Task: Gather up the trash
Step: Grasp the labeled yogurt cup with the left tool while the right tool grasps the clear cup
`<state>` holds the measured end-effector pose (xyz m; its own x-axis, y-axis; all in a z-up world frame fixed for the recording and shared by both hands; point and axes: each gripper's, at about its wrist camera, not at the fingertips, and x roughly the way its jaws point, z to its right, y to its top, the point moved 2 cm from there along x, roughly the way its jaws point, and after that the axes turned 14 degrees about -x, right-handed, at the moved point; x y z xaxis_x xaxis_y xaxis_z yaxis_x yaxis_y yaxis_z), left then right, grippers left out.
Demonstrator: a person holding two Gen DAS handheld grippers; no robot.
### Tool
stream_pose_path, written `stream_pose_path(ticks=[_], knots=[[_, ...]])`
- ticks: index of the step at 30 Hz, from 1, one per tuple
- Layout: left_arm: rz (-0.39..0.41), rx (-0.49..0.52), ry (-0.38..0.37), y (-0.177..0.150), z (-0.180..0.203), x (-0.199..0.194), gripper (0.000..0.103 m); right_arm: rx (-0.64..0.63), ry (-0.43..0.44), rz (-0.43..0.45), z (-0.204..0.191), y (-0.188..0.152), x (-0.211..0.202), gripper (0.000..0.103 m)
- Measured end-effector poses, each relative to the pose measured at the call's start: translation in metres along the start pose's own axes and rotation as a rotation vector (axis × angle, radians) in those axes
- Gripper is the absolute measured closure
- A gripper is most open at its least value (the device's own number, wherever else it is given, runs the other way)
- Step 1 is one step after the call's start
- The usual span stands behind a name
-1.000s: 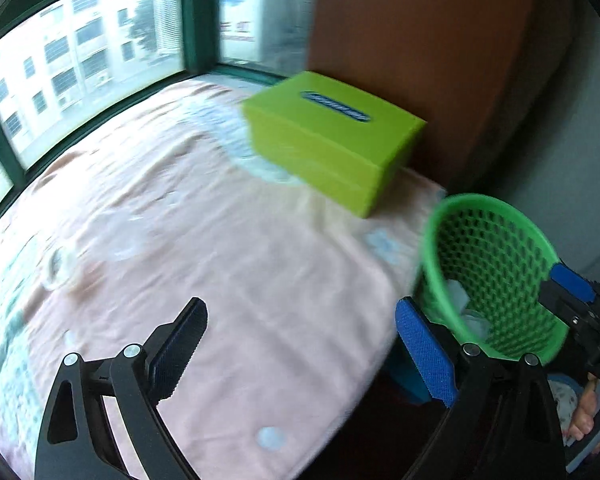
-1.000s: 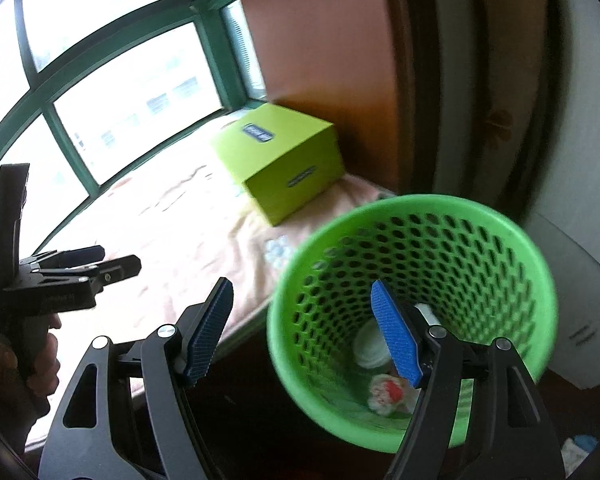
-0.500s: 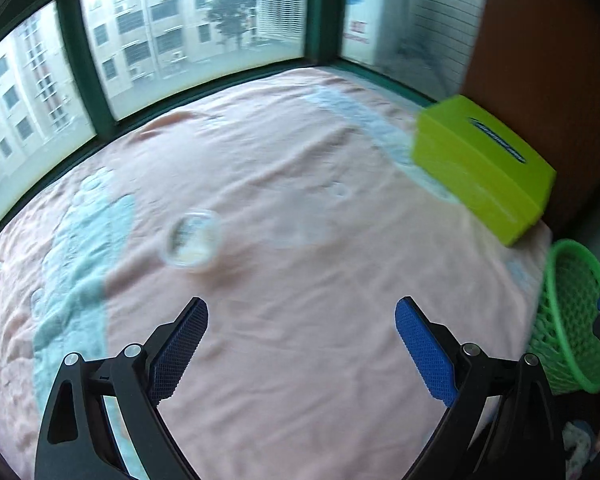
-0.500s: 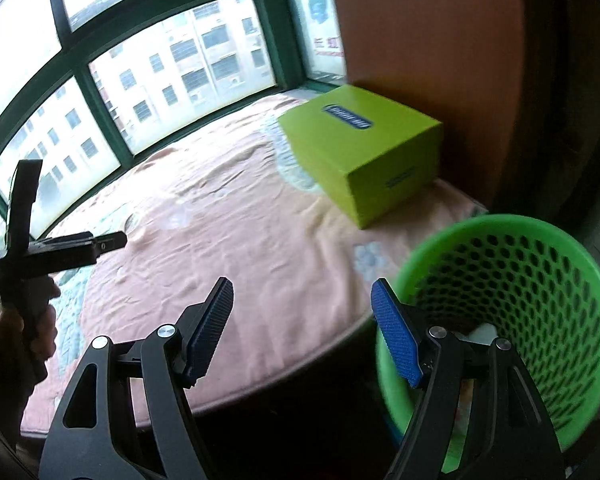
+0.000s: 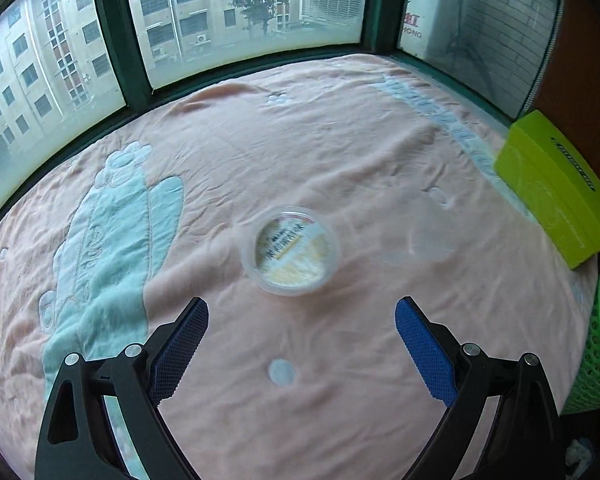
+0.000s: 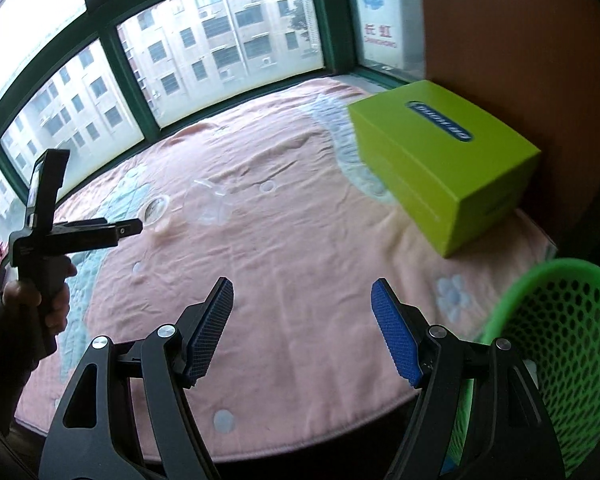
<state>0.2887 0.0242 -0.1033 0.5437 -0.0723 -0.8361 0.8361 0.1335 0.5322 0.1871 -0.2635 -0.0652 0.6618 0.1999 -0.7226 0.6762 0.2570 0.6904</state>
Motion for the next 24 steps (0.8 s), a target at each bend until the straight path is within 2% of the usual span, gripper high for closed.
stream_pose_path(ticks=[9,13,18,21,23,24], knots=[[-0.029,0.028,0.000,0.016,-0.005,0.033,0.011,-0.063,0.036,-0.035,-0.014,0.019,0.038,0.032],[-0.045,0.038,-0.016,0.019,-0.005,0.042,0.014,-0.089,0.057,-0.047,-0.018,0.026,0.053,0.032],[-0.060,0.043,-0.027,0.022,-0.006,0.051,0.024,-0.150,0.081,-0.066,-0.026,0.035,0.073,0.032],[-0.069,0.040,-0.057,0.023,-0.007,0.053,0.030,-0.197,0.101,-0.075,-0.032,0.041,0.086,0.032],[-0.073,0.051,-0.075,0.022,-0.005,0.054,0.038,-0.233,0.116,-0.080,-0.037,0.045,0.095,0.032],[-0.070,0.055,-0.073,0.022,-0.004,0.054,0.038,-0.241,0.122,-0.081,-0.039,0.047,0.098,0.032]])
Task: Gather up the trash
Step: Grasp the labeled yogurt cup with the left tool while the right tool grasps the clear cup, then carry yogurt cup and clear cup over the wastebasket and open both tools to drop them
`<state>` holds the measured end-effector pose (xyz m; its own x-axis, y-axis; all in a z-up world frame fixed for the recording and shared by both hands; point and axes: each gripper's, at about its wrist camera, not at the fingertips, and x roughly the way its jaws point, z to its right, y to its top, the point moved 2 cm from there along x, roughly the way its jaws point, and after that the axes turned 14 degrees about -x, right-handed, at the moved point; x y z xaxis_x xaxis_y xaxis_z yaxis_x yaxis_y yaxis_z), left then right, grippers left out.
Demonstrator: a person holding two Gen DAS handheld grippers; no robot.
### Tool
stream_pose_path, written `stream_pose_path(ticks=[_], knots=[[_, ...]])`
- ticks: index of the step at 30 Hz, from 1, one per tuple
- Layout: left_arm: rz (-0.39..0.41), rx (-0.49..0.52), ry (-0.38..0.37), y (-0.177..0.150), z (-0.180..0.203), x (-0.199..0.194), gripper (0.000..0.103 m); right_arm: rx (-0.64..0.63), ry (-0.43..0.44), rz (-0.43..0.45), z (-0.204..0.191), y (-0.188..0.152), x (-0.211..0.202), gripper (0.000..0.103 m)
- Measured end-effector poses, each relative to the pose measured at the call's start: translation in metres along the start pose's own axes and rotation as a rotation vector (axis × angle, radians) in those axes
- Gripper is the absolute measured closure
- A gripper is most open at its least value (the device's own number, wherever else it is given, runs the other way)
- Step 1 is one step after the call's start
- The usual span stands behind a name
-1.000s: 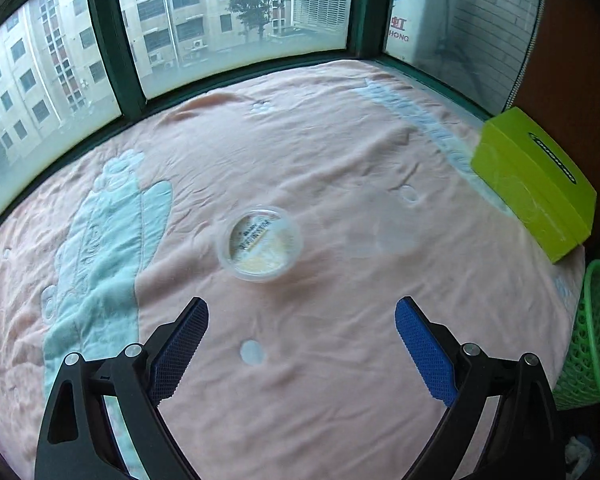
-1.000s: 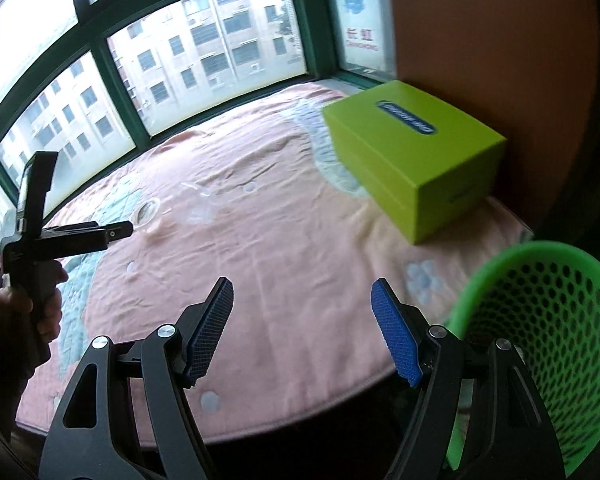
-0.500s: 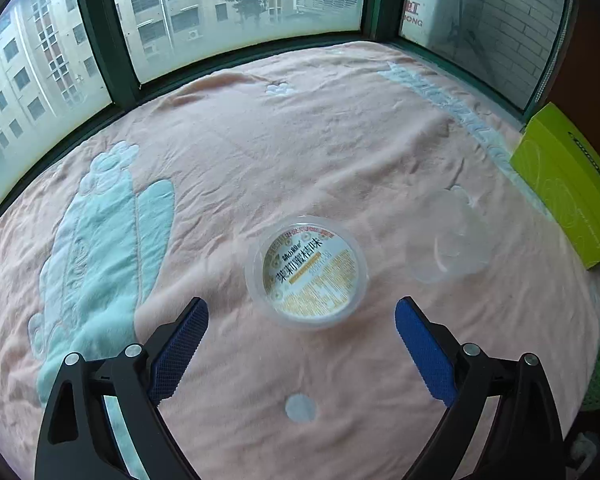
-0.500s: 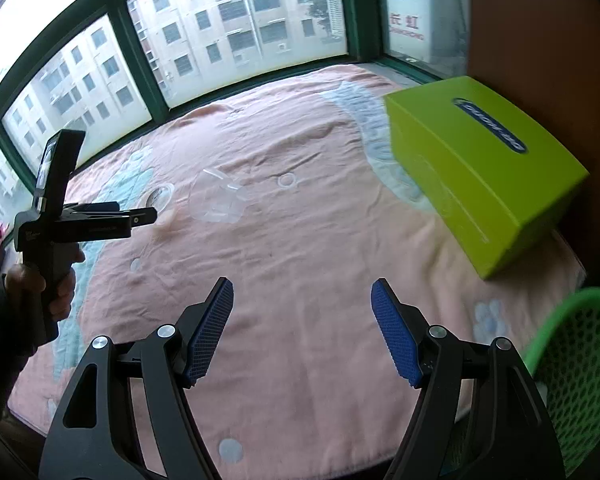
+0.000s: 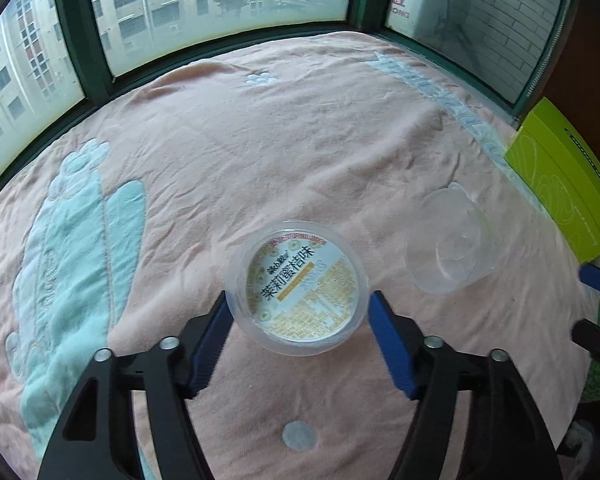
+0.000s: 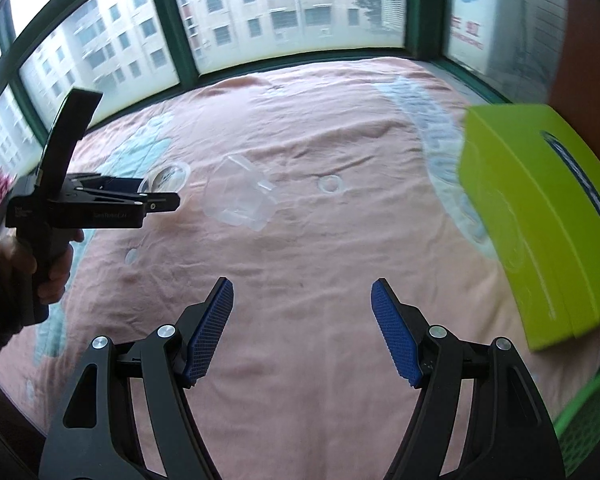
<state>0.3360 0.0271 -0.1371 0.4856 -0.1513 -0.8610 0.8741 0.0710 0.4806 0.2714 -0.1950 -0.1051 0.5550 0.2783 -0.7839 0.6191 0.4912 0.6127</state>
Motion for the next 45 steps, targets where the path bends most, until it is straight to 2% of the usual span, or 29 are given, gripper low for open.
stream_pose_path(ticks=[12,22,24,29,32,35,38,45], knots=[[0.025,-0.036,-0.019,0.001,-0.016,-0.020,0.039,-0.160,0.100,-0.012,-0.015,0.038,0.047,0.029],[0.030,-0.080,-0.013,0.000,-0.036,-0.027,0.039,-0.336,0.113,-0.042,-0.027,0.063,0.085,0.025],[0.029,-0.085,-0.015,0.000,-0.038,-0.026,0.039,-0.367,0.130,-0.057,-0.029,0.066,0.090,0.022],[0.022,-0.093,-0.018,-0.001,-0.039,-0.025,0.039,-0.453,0.122,-0.076,-0.038,0.069,0.103,0.021],[0.022,-0.096,-0.018,-0.001,-0.039,-0.025,0.039,-0.447,0.125,-0.073,-0.040,0.070,0.108,0.022],[0.020,-0.097,-0.015,-0.002,-0.040,-0.025,0.039,-0.437,0.114,-0.078,-0.042,0.071,0.111,0.032],[0.020,-0.098,-0.015,-0.003,-0.040,-0.026,0.039,-0.420,0.104,-0.062,-0.042,0.069,0.106,0.033],[0.028,-0.102,-0.032,-0.009,-0.033,-0.037,0.039,-0.288,0.100,-0.033,-0.038,0.058,0.077,0.033]])
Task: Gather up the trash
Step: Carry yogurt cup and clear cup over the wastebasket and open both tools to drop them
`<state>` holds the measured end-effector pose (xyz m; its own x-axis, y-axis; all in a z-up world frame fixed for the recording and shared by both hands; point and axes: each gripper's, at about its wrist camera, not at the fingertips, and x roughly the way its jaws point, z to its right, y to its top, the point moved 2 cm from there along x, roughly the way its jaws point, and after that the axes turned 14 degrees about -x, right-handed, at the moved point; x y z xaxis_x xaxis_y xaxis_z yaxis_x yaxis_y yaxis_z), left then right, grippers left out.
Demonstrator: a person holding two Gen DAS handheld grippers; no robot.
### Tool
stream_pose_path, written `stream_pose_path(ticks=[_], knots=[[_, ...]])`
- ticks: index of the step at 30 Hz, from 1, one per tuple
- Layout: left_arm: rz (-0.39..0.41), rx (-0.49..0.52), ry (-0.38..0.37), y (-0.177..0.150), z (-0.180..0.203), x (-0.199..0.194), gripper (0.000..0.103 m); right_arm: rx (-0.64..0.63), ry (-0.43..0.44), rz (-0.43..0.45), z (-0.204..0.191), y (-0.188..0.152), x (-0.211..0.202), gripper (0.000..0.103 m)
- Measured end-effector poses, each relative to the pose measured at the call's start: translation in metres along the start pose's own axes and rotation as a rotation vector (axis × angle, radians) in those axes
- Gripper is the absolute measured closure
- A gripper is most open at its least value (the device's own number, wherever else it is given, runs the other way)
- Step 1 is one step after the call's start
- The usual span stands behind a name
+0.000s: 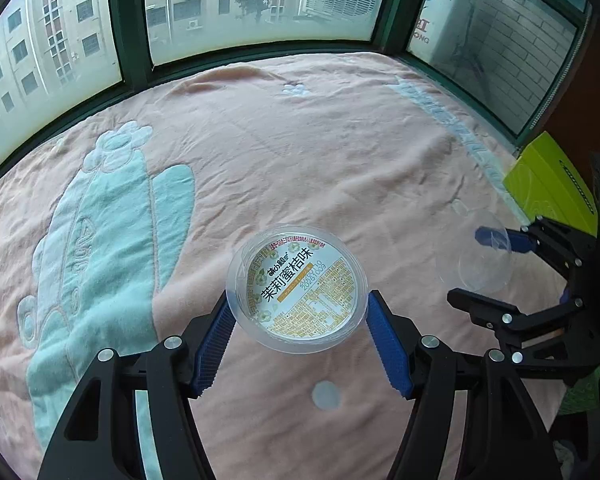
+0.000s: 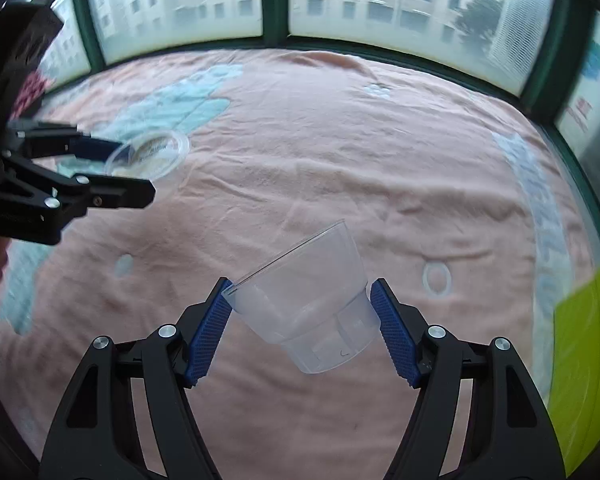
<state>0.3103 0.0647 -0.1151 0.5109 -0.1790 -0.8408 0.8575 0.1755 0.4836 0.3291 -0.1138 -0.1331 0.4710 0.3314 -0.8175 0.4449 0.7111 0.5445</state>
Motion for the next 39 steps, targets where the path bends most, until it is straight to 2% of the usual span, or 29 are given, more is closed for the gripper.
stream_pose_path(ticks=[6,16,39], knots=[[0.018,0.024,-0.021,-0.013,0.018,-0.020,0.039,0.139,-0.022,0.009,-0.004,-0.024,-0.034,0.033],[0.031,0.090,-0.086,-0.049,0.066,-0.054,0.039,0.305,-0.126,0.021,-0.009,-0.073,-0.104,0.033],[0.055,0.268,-0.226,-0.122,0.198,-0.110,0.039,0.575,-0.349,0.059,-0.016,-0.194,-0.243,0.033]])
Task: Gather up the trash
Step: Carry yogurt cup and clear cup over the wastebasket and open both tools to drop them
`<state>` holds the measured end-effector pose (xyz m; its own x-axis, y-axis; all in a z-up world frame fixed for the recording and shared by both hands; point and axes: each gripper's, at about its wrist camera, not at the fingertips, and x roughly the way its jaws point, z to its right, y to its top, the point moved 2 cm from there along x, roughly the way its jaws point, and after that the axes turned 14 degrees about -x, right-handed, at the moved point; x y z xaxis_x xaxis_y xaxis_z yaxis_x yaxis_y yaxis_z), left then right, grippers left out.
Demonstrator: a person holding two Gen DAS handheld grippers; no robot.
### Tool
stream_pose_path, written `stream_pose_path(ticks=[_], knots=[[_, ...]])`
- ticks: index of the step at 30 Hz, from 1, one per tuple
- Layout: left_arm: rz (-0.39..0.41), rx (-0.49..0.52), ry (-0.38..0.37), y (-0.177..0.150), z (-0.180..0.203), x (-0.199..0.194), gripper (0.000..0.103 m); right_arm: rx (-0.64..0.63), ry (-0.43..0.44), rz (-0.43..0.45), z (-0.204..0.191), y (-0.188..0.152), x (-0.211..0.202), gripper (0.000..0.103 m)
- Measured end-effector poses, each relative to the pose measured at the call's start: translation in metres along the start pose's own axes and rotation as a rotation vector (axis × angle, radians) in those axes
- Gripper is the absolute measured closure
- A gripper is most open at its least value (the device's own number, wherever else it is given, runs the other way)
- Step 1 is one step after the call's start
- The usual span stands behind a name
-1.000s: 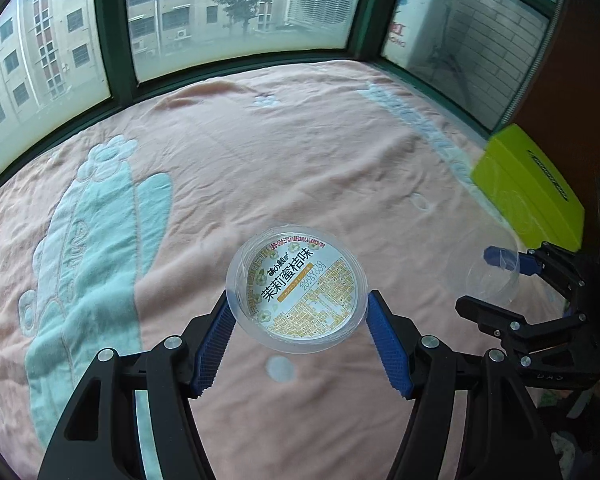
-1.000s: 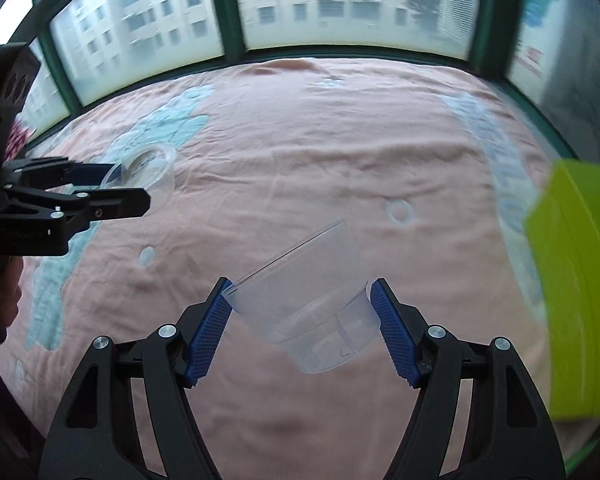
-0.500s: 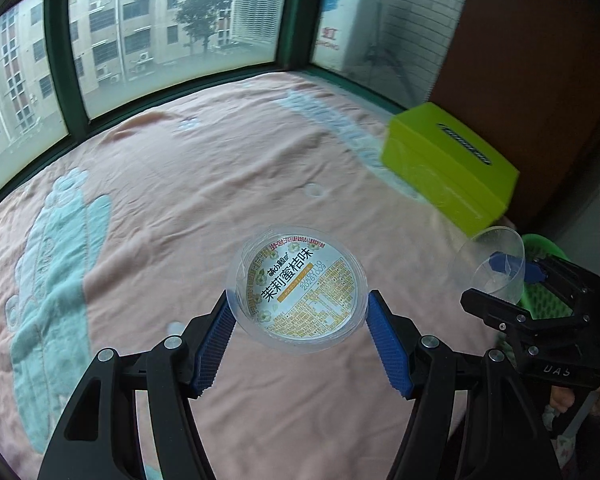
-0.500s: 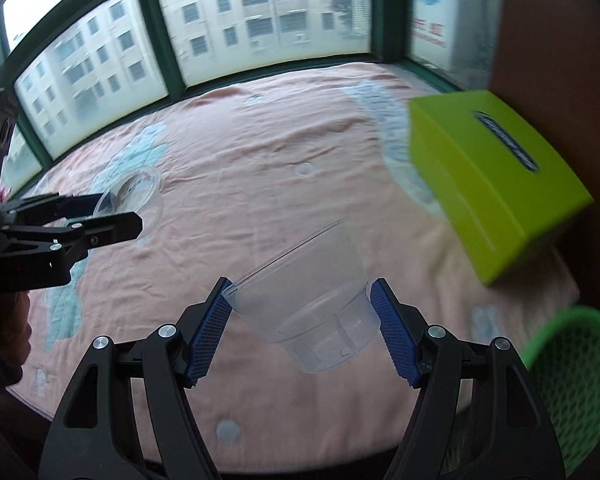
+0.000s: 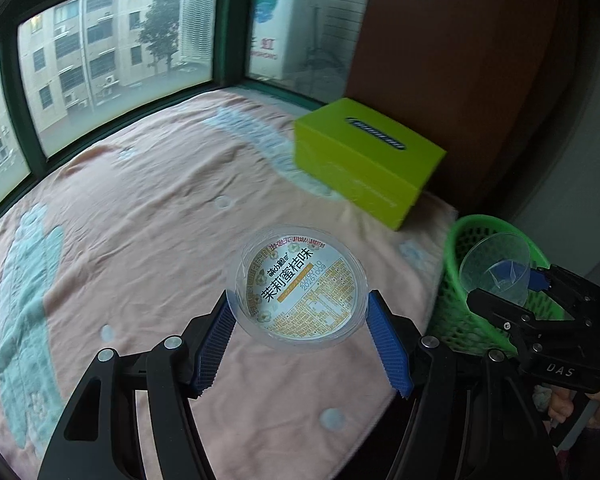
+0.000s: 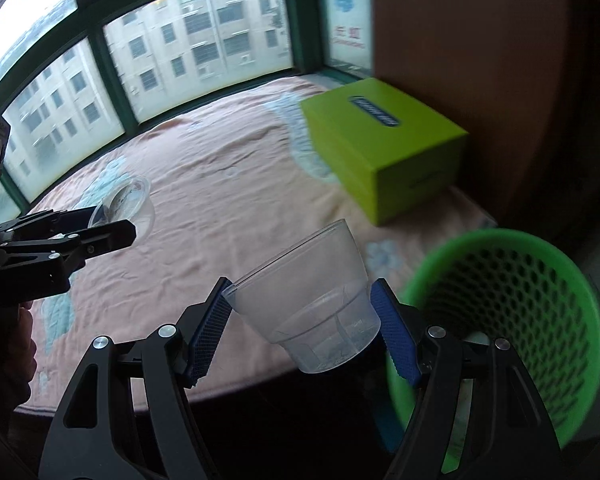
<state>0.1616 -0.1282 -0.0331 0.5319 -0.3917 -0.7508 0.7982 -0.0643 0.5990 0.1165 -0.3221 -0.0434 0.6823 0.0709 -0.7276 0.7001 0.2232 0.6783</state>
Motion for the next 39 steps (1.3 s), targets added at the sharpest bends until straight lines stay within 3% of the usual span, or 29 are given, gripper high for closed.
stream_pose_path(ticks=[21,39], knots=[[-0.040,0.161,-0.124,-0.011,0.117,0.018,0.039,0.201,-0.183,-0.030,0.105,-0.072,-0.050,0.032],[-0.078,0.256,-0.175,-0.022,0.181,0.032,0.039,0.284,-0.260,-0.023,0.144,-0.109,-0.080,0.025]])
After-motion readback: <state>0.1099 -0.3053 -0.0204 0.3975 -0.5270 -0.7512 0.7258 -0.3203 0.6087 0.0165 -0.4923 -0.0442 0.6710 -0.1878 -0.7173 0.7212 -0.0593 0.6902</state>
